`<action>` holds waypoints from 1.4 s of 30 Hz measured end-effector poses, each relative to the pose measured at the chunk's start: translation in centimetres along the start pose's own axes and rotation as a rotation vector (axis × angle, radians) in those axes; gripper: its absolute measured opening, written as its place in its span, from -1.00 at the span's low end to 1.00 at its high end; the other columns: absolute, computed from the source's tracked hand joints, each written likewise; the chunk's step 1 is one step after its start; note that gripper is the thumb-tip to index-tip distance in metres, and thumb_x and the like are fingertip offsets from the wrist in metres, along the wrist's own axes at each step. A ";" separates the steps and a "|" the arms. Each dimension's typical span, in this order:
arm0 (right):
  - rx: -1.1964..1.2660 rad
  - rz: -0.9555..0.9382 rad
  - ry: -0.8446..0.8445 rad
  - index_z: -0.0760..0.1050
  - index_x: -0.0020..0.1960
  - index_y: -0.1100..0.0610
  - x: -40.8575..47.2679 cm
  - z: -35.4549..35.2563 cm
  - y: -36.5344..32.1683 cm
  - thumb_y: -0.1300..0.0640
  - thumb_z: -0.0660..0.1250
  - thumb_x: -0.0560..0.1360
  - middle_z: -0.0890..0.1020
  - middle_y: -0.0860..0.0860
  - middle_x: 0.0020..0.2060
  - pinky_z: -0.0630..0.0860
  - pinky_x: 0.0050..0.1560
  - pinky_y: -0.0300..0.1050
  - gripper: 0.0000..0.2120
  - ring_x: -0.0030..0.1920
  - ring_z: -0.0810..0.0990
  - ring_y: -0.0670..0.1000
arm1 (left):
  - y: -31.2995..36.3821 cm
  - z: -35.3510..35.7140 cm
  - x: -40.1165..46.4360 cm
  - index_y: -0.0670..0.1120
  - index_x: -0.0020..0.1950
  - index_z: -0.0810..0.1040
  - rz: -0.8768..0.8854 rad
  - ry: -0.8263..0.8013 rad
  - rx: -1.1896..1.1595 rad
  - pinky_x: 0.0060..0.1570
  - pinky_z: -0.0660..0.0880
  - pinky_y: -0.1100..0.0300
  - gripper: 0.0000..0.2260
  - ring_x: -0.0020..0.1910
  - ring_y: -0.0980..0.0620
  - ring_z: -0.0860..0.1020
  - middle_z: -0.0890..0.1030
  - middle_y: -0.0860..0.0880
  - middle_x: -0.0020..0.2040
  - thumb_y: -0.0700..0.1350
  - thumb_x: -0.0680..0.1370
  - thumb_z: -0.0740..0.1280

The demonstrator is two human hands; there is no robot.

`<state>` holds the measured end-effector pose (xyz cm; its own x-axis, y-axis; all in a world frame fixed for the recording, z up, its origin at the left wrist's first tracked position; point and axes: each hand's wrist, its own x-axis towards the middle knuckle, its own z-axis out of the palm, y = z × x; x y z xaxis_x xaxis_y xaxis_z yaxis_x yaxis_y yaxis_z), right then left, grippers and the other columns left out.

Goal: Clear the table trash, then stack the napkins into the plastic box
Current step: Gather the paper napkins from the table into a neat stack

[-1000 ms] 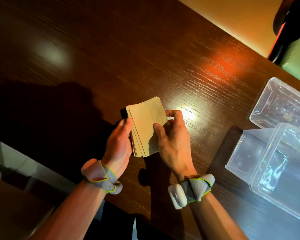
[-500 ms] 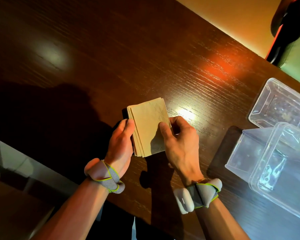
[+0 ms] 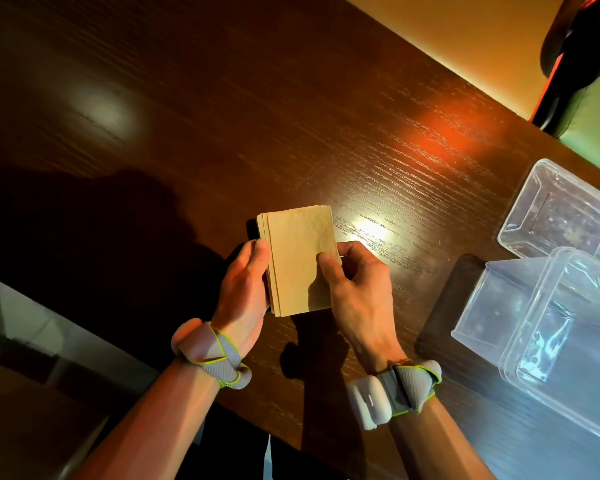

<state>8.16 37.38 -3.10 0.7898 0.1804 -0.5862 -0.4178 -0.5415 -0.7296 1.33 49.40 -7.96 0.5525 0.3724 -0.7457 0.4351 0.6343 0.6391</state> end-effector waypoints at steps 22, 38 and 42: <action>-0.253 -0.116 0.072 0.21 0.57 0.00 0.3 1.1 0.7 -0.03 0.27 0.61 0.46 0.02 0.31 0.37 0.37 0.23 -0.43 0.33 0.45 0.08 | -0.2 -0.2 0.0 0.17 0.12 0.60 0.019 -0.028 0.037 0.09 0.59 -0.17 -0.72 0.07 -0.04 0.70 0.73 -0.04 0.07 0.19 0.52 0.20; -0.242 -0.181 -0.077 0.16 0.58 -0.12 0.5 1.0 0.6 0.03 0.18 0.65 0.43 -0.06 0.25 0.33 0.37 0.26 -0.48 0.31 0.40 0.05 | 0.6 0.2 -0.6 0.17 0.28 0.53 -0.004 -0.008 0.041 0.18 0.58 -0.17 -0.65 0.21 -0.08 0.64 0.68 -0.05 0.21 0.23 0.57 0.19; -0.258 -0.190 -0.112 0.11 0.60 -0.13 0.7 0.7 0.9 0.06 0.19 0.63 0.42 -0.05 0.28 0.32 0.38 0.28 -0.43 0.33 0.39 0.06 | 0.5 0.3 -0.4 0.15 0.18 0.60 0.043 -0.061 0.077 0.01 0.62 -0.04 -0.71 0.09 -0.03 0.70 0.73 -0.02 0.11 0.12 0.46 0.37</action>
<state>8.02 37.61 -4.42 0.7825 0.3794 -0.4937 -0.1289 -0.6770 -0.7246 1.52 49.35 -7.26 0.6131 0.3546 -0.7060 0.4620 0.5640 0.6844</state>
